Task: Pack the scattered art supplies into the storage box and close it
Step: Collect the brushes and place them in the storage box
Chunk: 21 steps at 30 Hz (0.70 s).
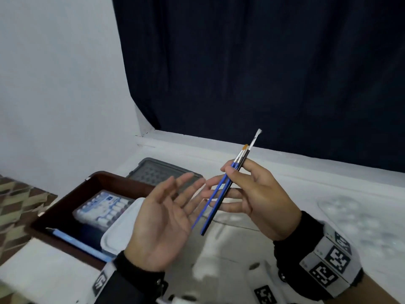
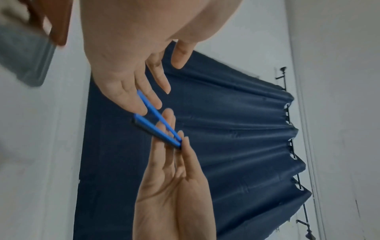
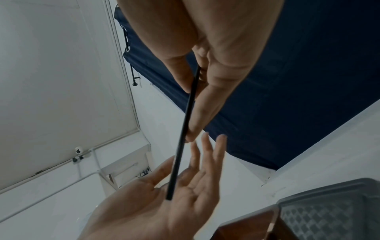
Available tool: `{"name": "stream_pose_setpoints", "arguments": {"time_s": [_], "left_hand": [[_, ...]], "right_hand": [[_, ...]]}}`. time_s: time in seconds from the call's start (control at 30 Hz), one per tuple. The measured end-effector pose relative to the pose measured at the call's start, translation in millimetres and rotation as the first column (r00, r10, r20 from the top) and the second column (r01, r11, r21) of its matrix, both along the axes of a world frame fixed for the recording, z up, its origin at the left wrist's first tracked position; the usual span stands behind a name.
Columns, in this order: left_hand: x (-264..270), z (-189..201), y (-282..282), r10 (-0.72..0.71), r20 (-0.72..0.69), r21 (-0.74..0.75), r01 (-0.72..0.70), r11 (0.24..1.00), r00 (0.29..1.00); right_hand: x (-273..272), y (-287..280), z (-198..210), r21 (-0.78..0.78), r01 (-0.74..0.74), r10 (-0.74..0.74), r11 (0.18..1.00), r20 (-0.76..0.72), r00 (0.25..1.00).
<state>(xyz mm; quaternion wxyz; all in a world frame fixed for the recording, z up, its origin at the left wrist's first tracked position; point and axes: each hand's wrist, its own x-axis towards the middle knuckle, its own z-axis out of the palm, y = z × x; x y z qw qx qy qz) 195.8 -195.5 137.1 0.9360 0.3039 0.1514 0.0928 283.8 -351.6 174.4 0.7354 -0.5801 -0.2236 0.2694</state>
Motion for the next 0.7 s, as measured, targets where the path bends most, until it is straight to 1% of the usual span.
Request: {"name": "stream_pose_setpoints", "arguments": {"time_s": [0.1, 0.13, 0.17, 0.2, 0.27, 0.3, 0.4, 0.43, 0.47, 0.5, 0.53, 0.57, 0.6, 0.63, 0.67, 0.7], "left_hand": [[-22.0, 1.1, 47.1, 0.051, 0.062, 0.074, -0.056, 0.996, 0.997], [-29.5, 3.2, 62.8, 0.061, 0.080, 0.128, -0.071, 0.989, 0.995], [-37.1, 4.9, 78.9, 0.070, 0.089, 0.214, -0.087, 0.973, 0.994], [-44.3, 7.0, 96.2, 0.076, 0.093, 0.325, -0.102, 0.940, 0.993], [-53.8, 9.7, 121.3, 0.068, 0.104, 0.551, -0.115, 0.826, 0.992], [-58.5, 9.0, 137.4, 0.046, 0.107, 0.637, -0.104, 0.764, 0.993], [-68.6, 1.3, 180.1, 0.001, 0.110, 0.808, -0.090, 0.583, 0.994], [-70.5, -3.7, 193.7, 0.001, 0.125, 0.852, -0.108, 0.512, 0.992], [-72.5, -9.3, 206.2, -0.006, 0.142, 0.899, -0.127, 0.420, 0.990], [-73.9, -16.2, 217.9, -0.018, 0.154, 0.943, -0.142, 0.300, 0.988], [-74.8, -22.7, 228.6, -0.031, 0.153, 0.977, -0.146, 0.155, 0.988], [-75.9, -29.0, 238.2, -0.043, 0.144, 0.990, -0.144, 0.003, 0.989], [-76.2, -34.8, 246.4, -0.065, 0.131, 0.982, -0.139, -0.131, 0.989], [-75.6, -40.4, 253.4, -0.097, 0.105, 0.963, -0.126, -0.238, 0.990], [-75.0, -46.0, 259.0, -0.127, 0.062, 0.943, -0.100, -0.317, 0.990], [-74.3, -51.9, 263.3, -0.147, 0.021, 0.928, -0.074, -0.364, 0.989]], "right_hand": [[-9.4, 34.1, -2.0, -0.026, 0.008, -0.007, 1.000, 0.028, 1.000], [-11.8, 46.3, -2.8, -0.044, 0.014, -0.011, 0.999, 0.048, 0.999], [-13.6, 58.5, -3.8, -0.057, 0.022, -0.018, 0.998, 0.069, 0.997], [-16.1, 72.6, -4.3, -0.067, 0.028, -0.022, 0.997, 0.089, 0.996], [-20.3, 93.3, -3.8, -0.091, 0.039, -0.028, 0.995, 0.116, 0.993], [-23.6, 107.6, -4.4, -0.110, 0.053, -0.038, 0.993, 0.129, 0.991], [-34.2, 145.0, -7.8, -0.188, 0.084, -0.053, 0.979, 0.167, 0.985], [-37.3, 155.5, -10.7, -0.222, 0.093, -0.051, 0.971, 0.187, 0.981], [-39.9, 164.4, -14.0, -0.258, 0.107, -0.052, 0.960, 0.213, 0.976], [-42.4, 171.7, -17.8, -0.292, 0.127, -0.055, 0.948, 0.241, 0.969], [-44.6, 177.5, -21.7, -0.323, 0.148, -0.060, 0.935, 0.268, 0.962], [-47.1, 181.8, -25.1, -0.350, 0.166, -0.062, 0.922, 0.289, 0.955], [-49.5, 185.2, -28.0, -0.374, 0.178, -0.060, 0.910, 0.306, 0.950], [-51.4, 188.1, -30.3, -0.397, 0.183, -0.053, 0.899, 0.316, 0.947], [-53.2, 190.6, -31.9, -0.421, 0.183, -0.043, 0.889, 0.320, 0.947], [-54.4, 192.6, -33.5, -0.445, 0.183, -0.034, 0.877, 0.322, 0.946]]}}
